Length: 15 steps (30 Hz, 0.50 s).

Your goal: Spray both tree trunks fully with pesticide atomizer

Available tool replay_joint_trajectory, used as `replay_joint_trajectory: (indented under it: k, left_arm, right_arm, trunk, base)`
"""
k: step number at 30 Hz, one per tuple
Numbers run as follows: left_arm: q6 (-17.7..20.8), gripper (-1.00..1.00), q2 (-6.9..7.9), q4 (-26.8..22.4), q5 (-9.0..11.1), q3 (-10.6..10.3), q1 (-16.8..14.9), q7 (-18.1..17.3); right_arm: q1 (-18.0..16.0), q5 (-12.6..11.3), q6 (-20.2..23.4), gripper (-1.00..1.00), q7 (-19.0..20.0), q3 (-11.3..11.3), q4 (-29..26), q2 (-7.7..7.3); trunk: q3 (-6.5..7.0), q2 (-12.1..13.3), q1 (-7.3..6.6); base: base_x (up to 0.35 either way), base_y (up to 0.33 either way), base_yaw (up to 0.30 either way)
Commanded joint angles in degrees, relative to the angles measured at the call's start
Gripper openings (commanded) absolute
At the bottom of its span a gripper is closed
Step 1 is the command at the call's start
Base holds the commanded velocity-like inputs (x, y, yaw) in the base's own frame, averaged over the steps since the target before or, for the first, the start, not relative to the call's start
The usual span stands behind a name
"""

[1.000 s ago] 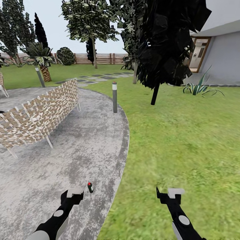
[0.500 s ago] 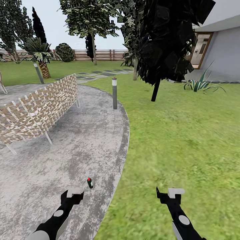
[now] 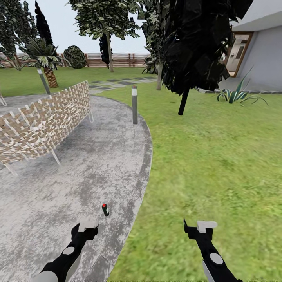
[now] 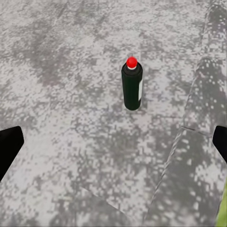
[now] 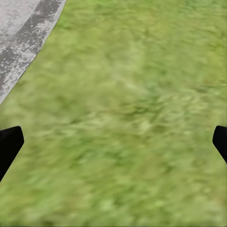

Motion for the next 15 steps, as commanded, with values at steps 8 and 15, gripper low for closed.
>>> replay_joint_trajectory:
  k: [8, 15]
  left_arm:
    - [0.00, 1.00, 0.00, -0.02, 0.00, 0.00, 0.00, 0.00]
    - [-0.07, 1.00, 0.00, 0.00, 0.00, 0.00, 0.00, 0.00]
  right_arm:
    - [0.00, 0.00, -0.03, 1.00, 0.01, 0.00, -0.06, 0.00]
    - [0.00, 0.00, -0.01, 1.00, 0.00, 0.00, -0.06, 0.00]
  trunk:
    - [-2.18, -3.23, 1.76]
    - [-4.07, -6.03, 3.30]
  base:
    - [0.000, 0.000, 0.000]
    - [0.000, 0.000, 0.000]
